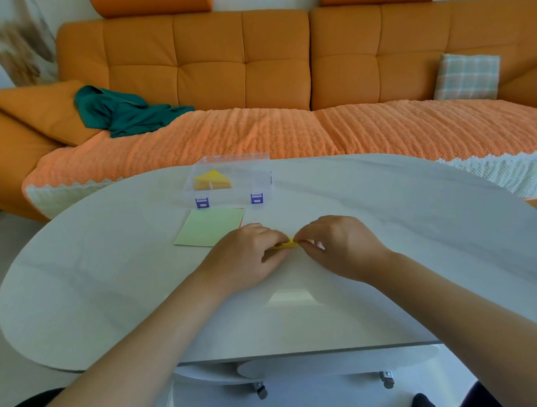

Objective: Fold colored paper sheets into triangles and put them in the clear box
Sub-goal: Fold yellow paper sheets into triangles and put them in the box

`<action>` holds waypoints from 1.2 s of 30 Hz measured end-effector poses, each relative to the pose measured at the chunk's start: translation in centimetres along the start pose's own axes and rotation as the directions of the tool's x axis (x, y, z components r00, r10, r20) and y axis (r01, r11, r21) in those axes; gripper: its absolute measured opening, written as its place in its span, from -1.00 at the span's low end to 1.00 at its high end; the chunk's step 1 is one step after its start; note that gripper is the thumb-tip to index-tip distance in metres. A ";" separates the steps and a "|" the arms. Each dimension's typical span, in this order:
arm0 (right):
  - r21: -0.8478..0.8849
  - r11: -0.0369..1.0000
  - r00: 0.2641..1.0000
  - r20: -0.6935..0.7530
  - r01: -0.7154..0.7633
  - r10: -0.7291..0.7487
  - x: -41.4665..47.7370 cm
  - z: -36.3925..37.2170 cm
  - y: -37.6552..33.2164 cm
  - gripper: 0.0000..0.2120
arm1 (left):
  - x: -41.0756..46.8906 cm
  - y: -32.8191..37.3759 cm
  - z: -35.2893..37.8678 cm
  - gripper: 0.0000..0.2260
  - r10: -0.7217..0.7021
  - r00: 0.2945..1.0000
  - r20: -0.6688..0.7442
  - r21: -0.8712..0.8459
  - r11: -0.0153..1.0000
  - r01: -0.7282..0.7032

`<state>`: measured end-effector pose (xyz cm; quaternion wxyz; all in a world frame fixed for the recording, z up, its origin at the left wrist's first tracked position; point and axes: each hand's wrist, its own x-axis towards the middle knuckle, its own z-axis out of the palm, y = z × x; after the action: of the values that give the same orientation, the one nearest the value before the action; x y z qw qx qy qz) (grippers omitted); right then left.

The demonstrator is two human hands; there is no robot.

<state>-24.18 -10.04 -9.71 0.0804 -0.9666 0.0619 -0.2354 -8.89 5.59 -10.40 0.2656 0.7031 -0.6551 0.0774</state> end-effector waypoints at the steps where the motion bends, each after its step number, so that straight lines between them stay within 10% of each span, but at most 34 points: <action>1: 0.061 0.996 0.997 0.015 -0.072 0.071 0.1 -0.3 -0.1 -0.86 | 0.0 0.3 -0.3 -0.73 -0.063 0.998 -0.004 -0.037 0.997 0.063; 13: 0.529 0.726 0.899 0.247 -0.438 0.362 1.5 -3.6 -1.7 -0.86 | 1.5 2.7 -4.0 -0.90 -0.490 0.852 0.185 -0.369 0.769 0.522; 36: 0.182 0.911 0.925 0.155 -0.371 0.345 1.5 -3.9 0.5 -0.92 | 1.1 1.5 -5.3 -0.87 -0.531 0.837 0.129 -0.177 0.818 0.547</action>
<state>-24.75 -11.29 -5.69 0.2266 -0.9373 0.2083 -0.1634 -8.93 7.13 -4.96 0.3237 0.8304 -0.4432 -0.0954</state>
